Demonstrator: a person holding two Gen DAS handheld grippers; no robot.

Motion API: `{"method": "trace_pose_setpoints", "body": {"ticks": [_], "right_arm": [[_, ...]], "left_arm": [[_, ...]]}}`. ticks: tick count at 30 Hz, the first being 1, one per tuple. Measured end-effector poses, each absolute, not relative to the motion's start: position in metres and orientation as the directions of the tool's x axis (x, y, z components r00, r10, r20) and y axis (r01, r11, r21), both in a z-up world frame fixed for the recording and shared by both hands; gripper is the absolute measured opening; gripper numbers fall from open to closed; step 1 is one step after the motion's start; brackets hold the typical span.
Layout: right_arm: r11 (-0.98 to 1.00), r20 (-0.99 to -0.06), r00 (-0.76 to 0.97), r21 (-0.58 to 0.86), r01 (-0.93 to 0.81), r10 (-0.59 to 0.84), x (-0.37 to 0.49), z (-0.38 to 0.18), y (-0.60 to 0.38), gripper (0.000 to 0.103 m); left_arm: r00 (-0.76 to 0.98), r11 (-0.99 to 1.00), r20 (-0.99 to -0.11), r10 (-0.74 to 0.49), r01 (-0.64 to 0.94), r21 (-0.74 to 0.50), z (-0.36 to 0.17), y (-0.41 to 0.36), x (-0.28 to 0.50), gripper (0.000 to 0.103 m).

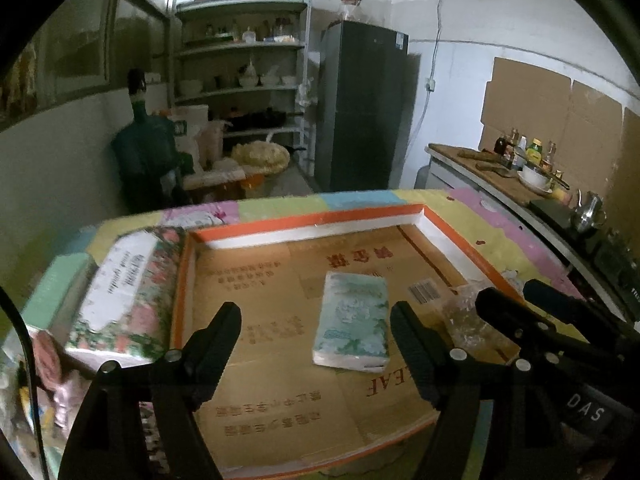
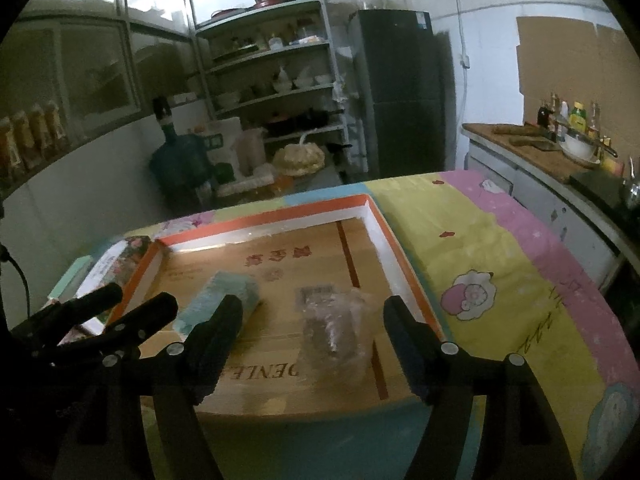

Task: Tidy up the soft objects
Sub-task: 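Lower and release the tissue pack with the left tool while the right tool releases the bag, then move both tools back to the pile of soft items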

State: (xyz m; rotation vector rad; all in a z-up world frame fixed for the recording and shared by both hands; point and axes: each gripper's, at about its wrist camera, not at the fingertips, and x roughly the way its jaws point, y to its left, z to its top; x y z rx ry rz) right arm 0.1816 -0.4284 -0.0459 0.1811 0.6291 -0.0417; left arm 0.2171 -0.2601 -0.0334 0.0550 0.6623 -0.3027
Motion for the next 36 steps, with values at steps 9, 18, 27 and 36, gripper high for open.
{"method": "trace_pose_setpoints", "body": {"ticks": [9,18,27,36], "right_arm": [[0.982,-0.551,0.834,0.172,0.082,0.027,0.164,-0.033,-0.417,0.075],[0.984,-0.491,0.871,0.157,0.079,0.009,0.140,-0.016,-0.396,0.075],[0.986,-0.477,0.879,0.155,0.062,0.020,0.131,-0.007,-0.374,0.075],[0.988,-0.459,0.885,0.152,-0.005,0.075,0.125,-0.001,-0.339,0.075]], "left_arm": [[0.723,0.922,-0.574,-0.385,0.336,-0.195,-0.031,-0.237,0.210,0.077],[0.793,0.949,-0.530,-0.301,0.303,-0.084,-0.019,-0.222,0.190,0.077],[0.840,0.967,-0.480,-0.253,0.233,-0.103,-0.006,-0.186,0.173,0.077],[0.860,0.976,-0.462,-0.216,0.197,-0.091,0.004,-0.152,0.161,0.077]]}}
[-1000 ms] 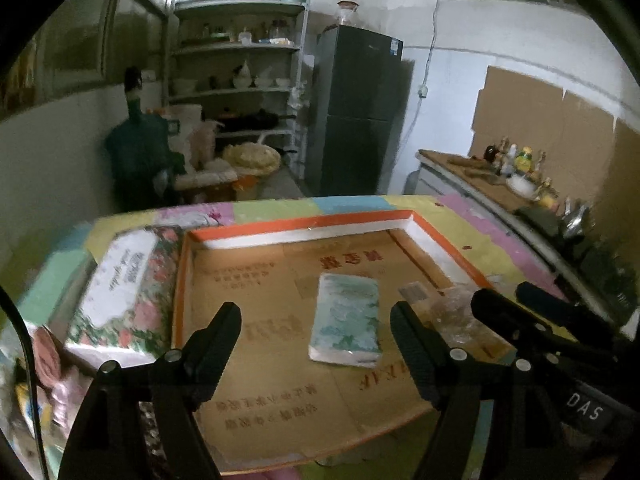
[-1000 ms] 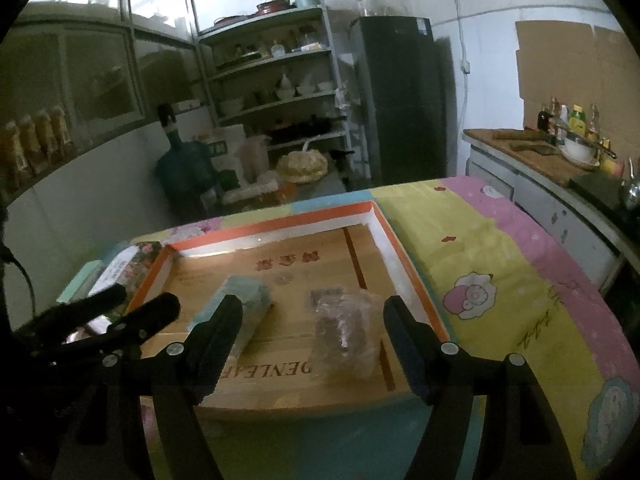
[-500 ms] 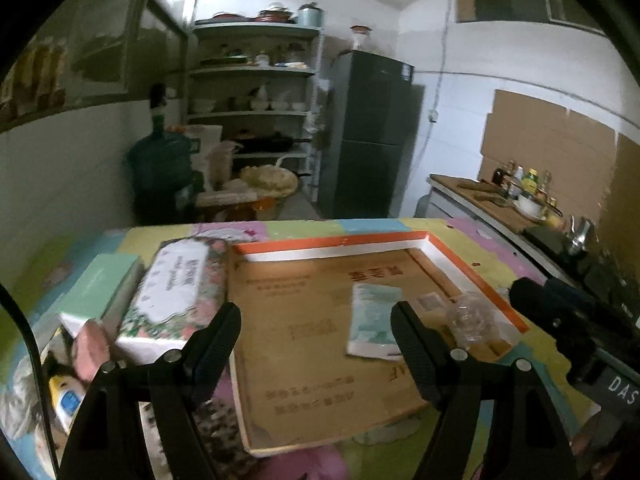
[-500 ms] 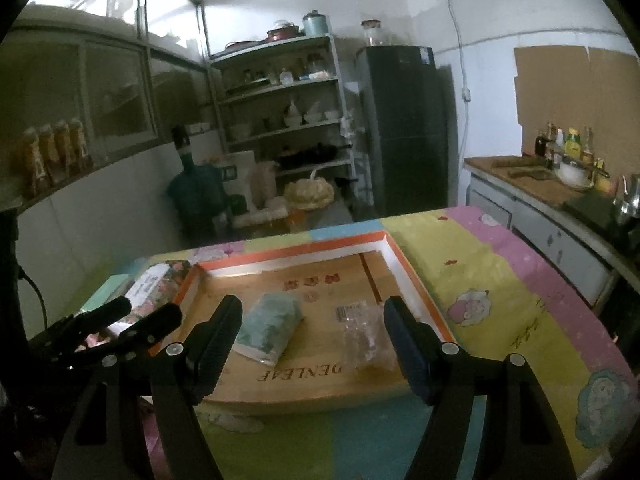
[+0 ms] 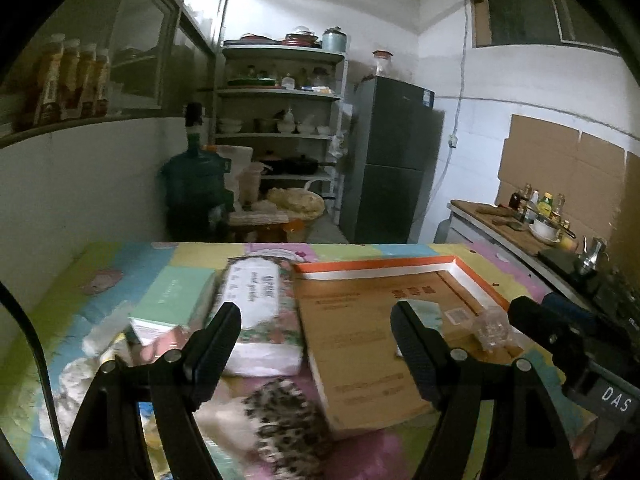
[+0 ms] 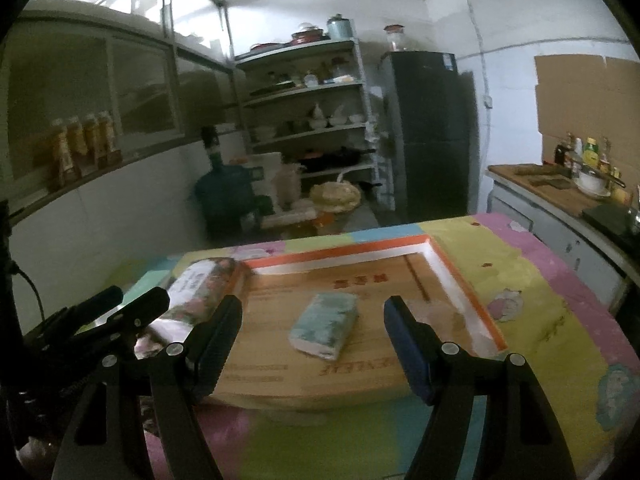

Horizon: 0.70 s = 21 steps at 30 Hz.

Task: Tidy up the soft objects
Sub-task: 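Move both tools back to the pile of soft items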

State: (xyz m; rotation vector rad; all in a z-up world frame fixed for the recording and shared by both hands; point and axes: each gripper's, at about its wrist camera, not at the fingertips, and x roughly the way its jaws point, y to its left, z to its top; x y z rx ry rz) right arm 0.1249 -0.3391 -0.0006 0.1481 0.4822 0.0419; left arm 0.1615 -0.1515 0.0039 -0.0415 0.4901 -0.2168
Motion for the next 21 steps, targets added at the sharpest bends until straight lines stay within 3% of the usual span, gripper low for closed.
{"method": "trace_pose_setpoints", "body": {"ticks": [21], "right_arm": [[0.972,-0.475,0.848,0.116,-0.205,0.235,0.128,0.000,-0.225,0.079]], "left_arm": [[0.895,0.995,-0.443,-0.051,0.008,-0.098,0.012,-0.031,0.130,0.077]]}}
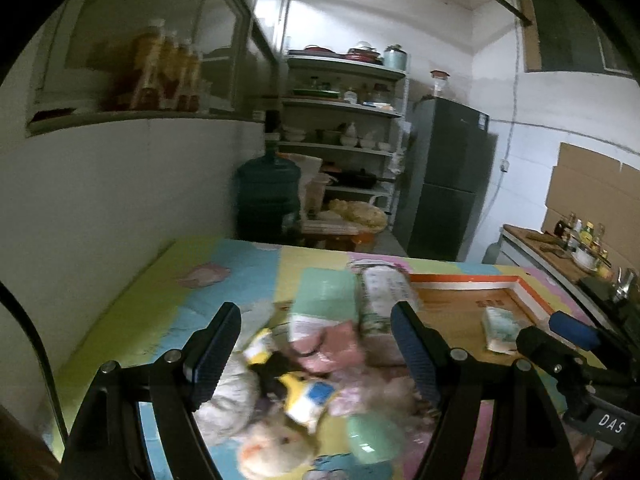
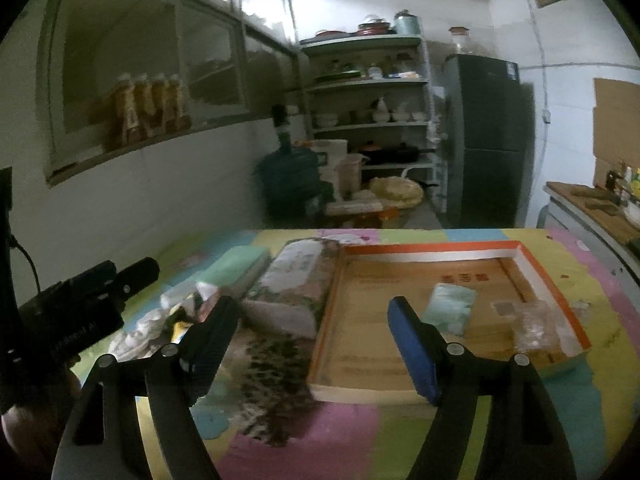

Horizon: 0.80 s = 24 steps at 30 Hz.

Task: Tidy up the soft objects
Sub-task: 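Move both tools back to the pile of soft items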

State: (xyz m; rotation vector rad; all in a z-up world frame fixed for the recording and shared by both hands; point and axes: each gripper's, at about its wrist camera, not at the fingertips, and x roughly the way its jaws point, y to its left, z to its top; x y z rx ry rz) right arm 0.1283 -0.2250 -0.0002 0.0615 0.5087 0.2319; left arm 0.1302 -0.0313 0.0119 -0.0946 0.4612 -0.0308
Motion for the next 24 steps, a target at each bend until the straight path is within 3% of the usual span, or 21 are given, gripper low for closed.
{"method": "trace_pose_setpoints", "body": {"ticks": [24], "right_arm": [[0.933,-0.562,0.756,0.087,-0.348,0.335,0.154,-0.029,-0.121,0.079]], "left_arm": [[0.852,0.975,-0.524,0.013,-0.126,-0.181,-0.035,0.089,0.115,0.077]]}}
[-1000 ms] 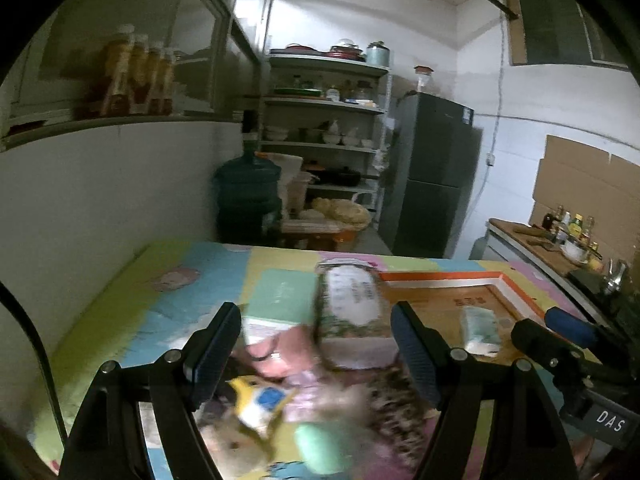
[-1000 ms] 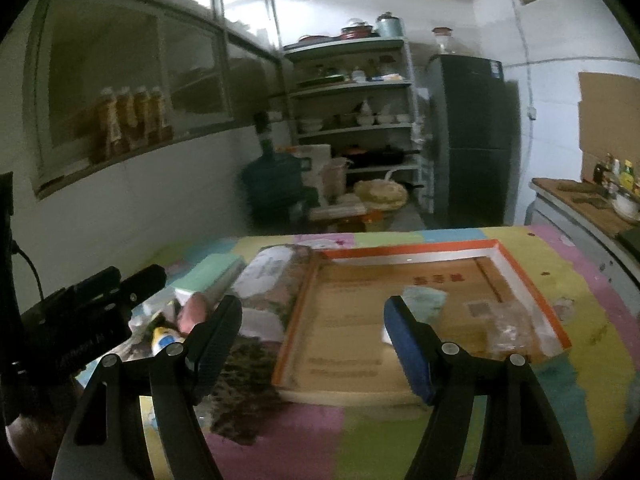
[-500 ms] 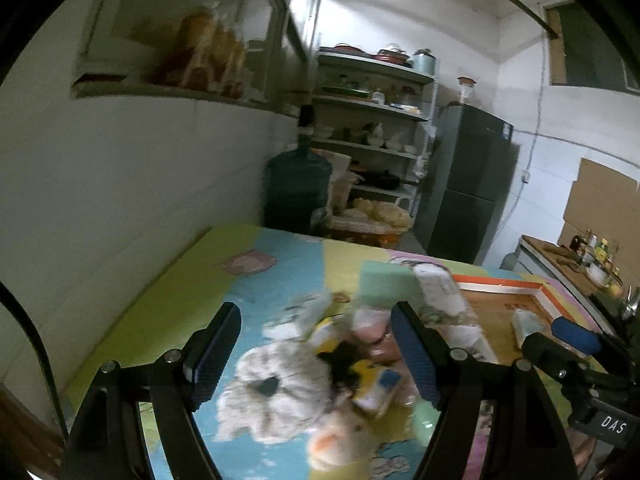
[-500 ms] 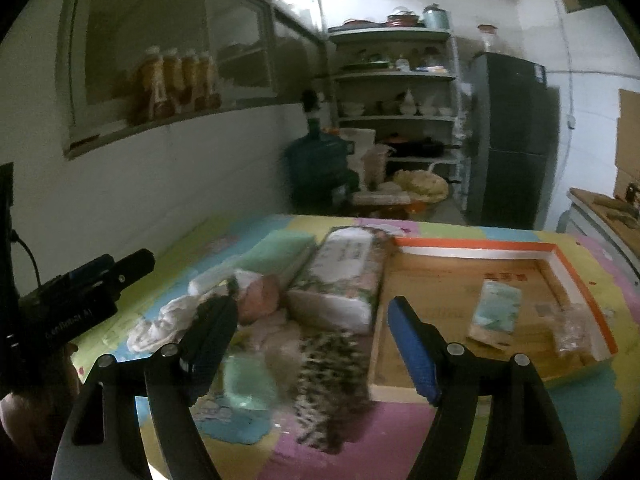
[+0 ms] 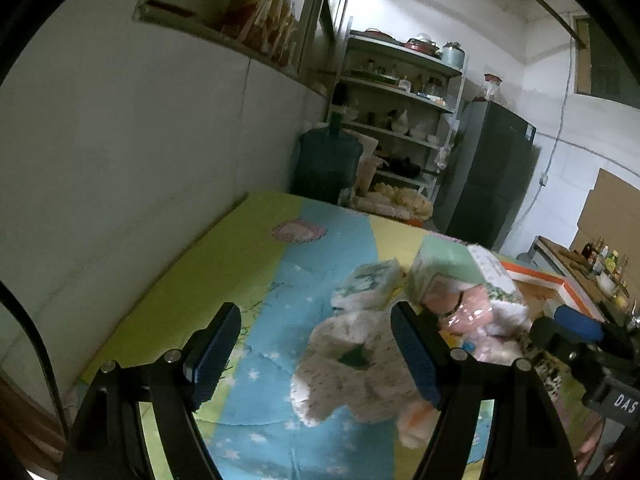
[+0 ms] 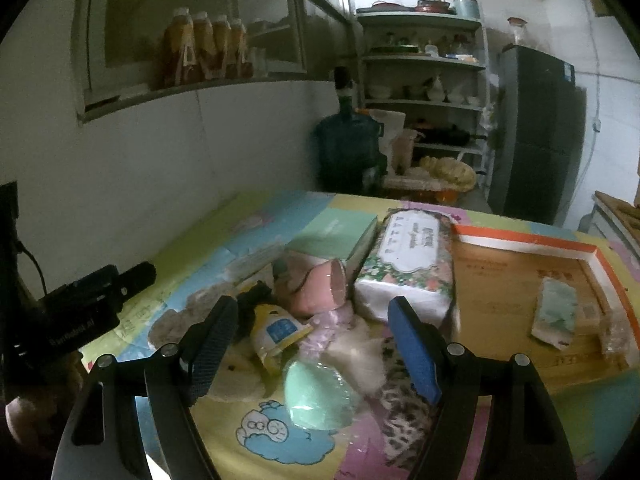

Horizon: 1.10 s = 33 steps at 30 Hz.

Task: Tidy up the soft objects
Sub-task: 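Move both tools back to the pile of soft items, then grasp the beige fluffy cloth with the left tool while the right tool grasps the pink item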

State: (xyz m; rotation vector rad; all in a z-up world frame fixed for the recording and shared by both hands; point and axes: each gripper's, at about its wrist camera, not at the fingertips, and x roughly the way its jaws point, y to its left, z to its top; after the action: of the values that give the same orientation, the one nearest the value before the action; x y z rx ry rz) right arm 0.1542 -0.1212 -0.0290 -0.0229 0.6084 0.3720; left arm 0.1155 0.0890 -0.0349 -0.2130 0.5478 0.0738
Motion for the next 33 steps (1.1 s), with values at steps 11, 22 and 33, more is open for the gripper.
{"method": "trace_pose_setpoints", "body": {"ticks": [11,22,33], "right_arm": [[0.929,-0.585,0.739,0.076,-0.361,0.335,0.162,-0.038,-0.102,0.079],[0.929,-0.606,0.722,0.081,-0.362,0.334,0.174,-0.046,-0.096,0.079],[0.926,-0.630,0.687,0.158,-0.342,0.362,0.200,-0.057,-0.112,0.079]], "left_arm": [[0.775,0.971,-0.628,-0.068,-0.093,-0.220,-0.079,0.101,0.140,0.077],[0.731,0.975,-0.670,-0.127,-0.032,-0.220,-0.100,0.096,0.154,0.052],[0.780,0.961,-0.604,-0.164,-0.011,-0.275,-0.090,0.106,0.143,0.013]]}}
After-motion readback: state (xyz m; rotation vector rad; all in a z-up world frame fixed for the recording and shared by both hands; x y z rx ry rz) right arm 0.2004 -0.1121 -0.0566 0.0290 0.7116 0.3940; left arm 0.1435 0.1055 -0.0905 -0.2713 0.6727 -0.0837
